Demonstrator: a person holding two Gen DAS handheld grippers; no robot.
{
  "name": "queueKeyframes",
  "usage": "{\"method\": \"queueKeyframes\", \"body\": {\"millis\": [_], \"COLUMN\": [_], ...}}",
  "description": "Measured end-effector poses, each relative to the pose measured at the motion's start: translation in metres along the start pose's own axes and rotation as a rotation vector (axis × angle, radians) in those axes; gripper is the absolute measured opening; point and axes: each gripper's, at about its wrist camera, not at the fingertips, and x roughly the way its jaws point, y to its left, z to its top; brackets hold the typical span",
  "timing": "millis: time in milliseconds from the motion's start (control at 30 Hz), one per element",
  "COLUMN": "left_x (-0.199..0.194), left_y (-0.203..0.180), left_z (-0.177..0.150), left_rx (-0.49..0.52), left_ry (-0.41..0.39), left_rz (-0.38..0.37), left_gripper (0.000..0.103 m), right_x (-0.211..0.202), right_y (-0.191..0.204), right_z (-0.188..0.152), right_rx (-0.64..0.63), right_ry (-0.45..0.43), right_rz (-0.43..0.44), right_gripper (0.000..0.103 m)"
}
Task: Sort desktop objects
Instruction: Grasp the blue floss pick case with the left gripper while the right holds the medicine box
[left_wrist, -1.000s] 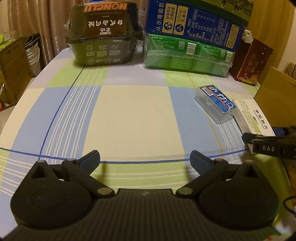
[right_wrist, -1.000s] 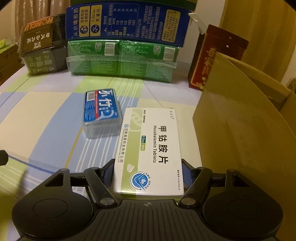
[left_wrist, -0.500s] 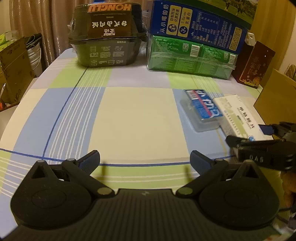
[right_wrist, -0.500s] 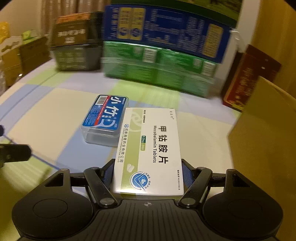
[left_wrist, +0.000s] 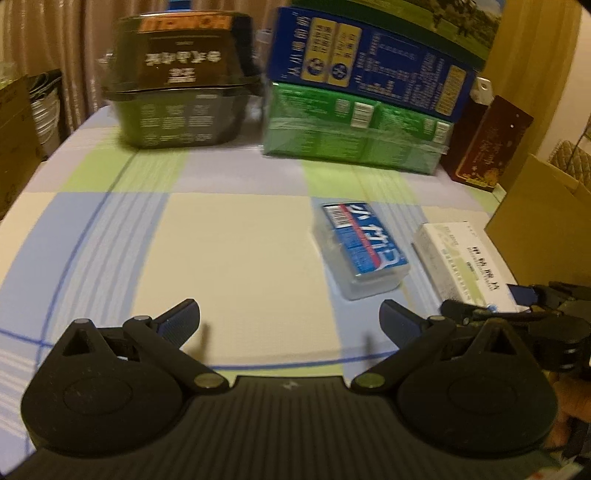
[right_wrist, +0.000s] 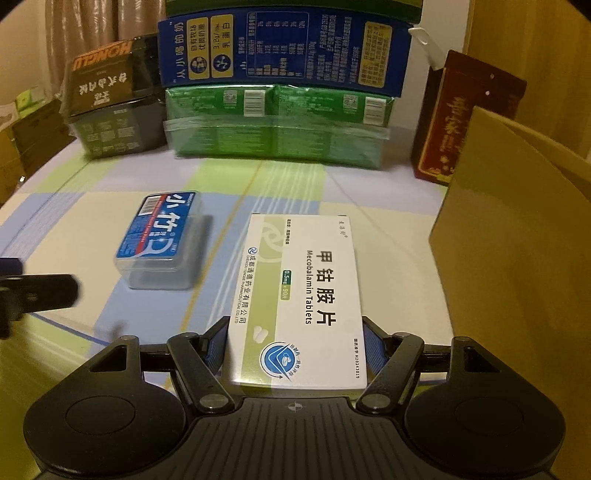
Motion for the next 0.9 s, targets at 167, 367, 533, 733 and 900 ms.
{"method": "queueKeyframes", "body": {"millis": [167, 367, 533, 733, 900], "left_x": [0.002, -0.01, -0.002, 0.023, 0.037], "left_y": [-0.005, 0.009, -0.002, -0.019, -0.02], "left_z": [0.001, 0.01, 0.019, 0.026, 0.025], "left_rx": [0.032, -0.012, 0.034, 0.115, 0.117], "left_ry": [0.002, -0.028, -0.033, -0.012, -0.004], "left_rz": [0.025, 0.05, 0.027, -0.022, -0.015], "left_gripper": [0.102, 0.102, 0.102, 0.092, 0.068], "right_x": [0.0, -0.003, 0.0, -0.002, -0.001], "right_y": [0.02, 0.045, 0.025, 0.011, 0.011], "right_z": [-0.001, -0.008, -0.005, -0.005, -0.004], "right_rx": [-0.079, -0.173, -0.074, -0.034, -0.032], "right_ry": [-0.018, -0.034, -0.014, -0.019, -0.021], "right_rz": [0.053, 0.138, 0.092, 0.072, 0.073], "right_gripper": [0.068, 0.068, 0.068, 0.068, 0.068]}}
